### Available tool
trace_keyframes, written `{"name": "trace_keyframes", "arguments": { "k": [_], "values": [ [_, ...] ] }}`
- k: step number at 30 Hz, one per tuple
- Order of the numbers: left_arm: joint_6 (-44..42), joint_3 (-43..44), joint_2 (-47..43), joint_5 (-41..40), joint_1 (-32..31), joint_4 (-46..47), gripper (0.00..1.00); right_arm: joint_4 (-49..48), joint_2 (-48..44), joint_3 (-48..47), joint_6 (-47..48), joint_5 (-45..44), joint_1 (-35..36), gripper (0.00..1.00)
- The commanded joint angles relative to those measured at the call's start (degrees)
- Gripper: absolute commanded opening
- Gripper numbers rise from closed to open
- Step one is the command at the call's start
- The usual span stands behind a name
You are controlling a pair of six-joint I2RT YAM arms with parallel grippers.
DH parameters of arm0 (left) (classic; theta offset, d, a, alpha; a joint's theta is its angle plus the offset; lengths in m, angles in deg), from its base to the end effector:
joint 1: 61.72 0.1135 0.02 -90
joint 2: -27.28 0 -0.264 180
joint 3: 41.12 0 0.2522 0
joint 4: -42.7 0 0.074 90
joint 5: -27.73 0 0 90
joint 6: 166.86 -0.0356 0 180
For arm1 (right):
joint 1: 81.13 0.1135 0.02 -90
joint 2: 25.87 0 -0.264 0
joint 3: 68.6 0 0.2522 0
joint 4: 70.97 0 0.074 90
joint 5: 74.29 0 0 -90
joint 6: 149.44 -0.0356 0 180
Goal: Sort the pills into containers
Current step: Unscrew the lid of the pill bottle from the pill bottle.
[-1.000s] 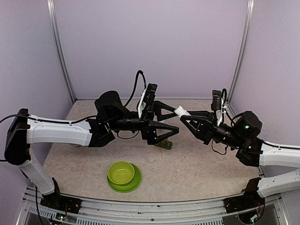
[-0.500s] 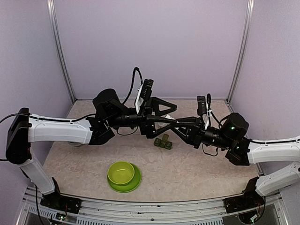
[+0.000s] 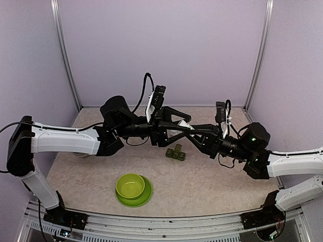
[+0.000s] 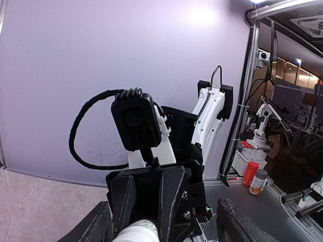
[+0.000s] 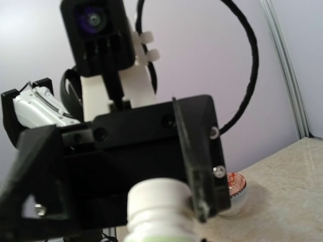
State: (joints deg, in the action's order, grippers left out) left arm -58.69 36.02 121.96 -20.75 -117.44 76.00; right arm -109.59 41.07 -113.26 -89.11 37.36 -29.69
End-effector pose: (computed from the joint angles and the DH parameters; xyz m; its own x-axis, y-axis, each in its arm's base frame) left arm 0.1939 -0.3264 0.3280 -0.1596 -0.1804 -0.9706 0.9769 -0.1702 -0.1290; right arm 0.1473 0.2058 0.2909 -0.3166 0.3409 -0.8852 -0.9101 0.1540 0.3848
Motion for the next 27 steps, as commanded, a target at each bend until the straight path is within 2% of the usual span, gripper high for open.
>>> {"name": "trace_keyframes", "arguments": {
  "k": [1, 5, 16, 21, 27],
  "values": [
    [0.40, 0.76, -0.10, 0.21, -0.32, 0.62, 0.65, -0.71, -2.37, 1.16, 0.06, -3.47, 0.37, 0.10],
    [0.96, 0.79, 0.15, -0.13, -0.26, 0.28, 0.59, -0.01, -3.48, 1.28, 0.57, -4.06, 0.38, 0.10],
    [1.22, 1.92, 0.80, -1.89, -0.08, -1.98, 0.28, 0.39, -3.16, 1.20, 0.71, -3.29, 0.41, 0.10],
    [2.62, 1.87, 0.86, -2.42, 0.28, -1.40, 0.27, 0.88, -3.65, 1.23, 1.84, -3.06, 0.42, 0.10],
    [10.04, 1.94, -0.49, -7.01, 0.32, -2.49, 0.24, 4.82, -6.83, 1.22, 7.46, -4.12, 0.39, 0.10]
  ]
}}
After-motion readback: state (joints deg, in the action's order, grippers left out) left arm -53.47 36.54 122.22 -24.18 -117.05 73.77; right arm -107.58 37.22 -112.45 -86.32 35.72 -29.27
